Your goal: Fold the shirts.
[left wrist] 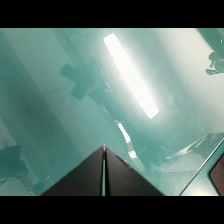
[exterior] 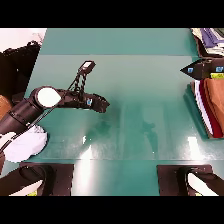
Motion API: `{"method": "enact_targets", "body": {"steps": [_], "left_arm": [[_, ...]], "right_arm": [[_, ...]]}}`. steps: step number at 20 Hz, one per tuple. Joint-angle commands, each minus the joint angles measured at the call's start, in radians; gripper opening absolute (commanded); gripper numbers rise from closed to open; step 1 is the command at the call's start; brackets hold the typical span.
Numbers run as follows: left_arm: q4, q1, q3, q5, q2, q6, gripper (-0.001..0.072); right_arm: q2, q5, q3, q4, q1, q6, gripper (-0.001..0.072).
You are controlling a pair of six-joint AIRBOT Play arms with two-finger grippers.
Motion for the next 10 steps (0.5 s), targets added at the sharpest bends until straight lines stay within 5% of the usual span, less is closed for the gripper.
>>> {"method": "enact_targets", "body": {"steps": [1,10], "left_arm": [[0.0,-0.001,0.001,0.0,0.001,0.0,0.0022],[0.001,-0.001,0.001,0.014,0.001,0.0,0.0023]], "right_arm": [[0.001,-0.004,0.001,0.001,0.004,0.0,0.0015],[0.001,0.0,0.001,0.001,0.004,0.001,0.0015]]}}
